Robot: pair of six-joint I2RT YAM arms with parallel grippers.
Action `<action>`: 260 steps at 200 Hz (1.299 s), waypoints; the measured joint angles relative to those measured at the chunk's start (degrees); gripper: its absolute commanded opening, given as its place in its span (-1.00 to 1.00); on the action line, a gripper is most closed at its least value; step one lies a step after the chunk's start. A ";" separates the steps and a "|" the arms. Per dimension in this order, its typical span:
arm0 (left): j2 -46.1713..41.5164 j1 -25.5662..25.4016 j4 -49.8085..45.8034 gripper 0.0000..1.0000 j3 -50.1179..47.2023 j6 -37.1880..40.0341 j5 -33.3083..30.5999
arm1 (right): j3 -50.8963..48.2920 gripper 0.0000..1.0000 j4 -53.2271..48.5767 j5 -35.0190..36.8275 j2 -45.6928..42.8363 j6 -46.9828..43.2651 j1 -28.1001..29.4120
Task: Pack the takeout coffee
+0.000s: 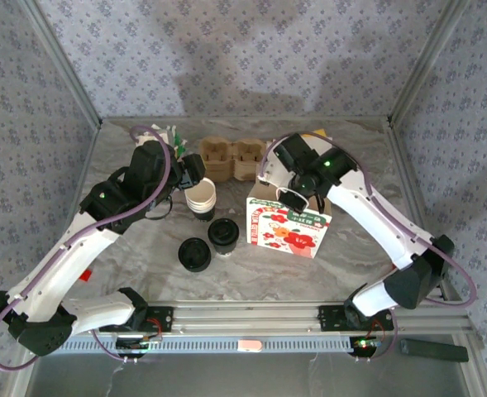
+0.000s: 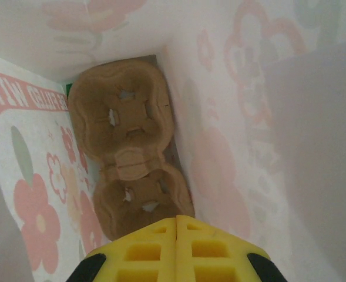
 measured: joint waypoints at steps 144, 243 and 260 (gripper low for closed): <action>-0.26 -0.22 -1.27 0.40 0.11 -0.15 -0.07 | 1.27 -0.95 3.48 0.22 -0.98 -7.74 0.74; -0.85 -0.72 -1.44 0.41 0.11 -0.15 -0.48 | -0.48 -0.94 5.77 0.04 -1.84 -12.02 0.17; -0.85 -0.72 -1.44 0.41 0.11 -0.17 -0.46 | 2.19 -0.93 5.79 -0.55 -2.05 -12.00 0.20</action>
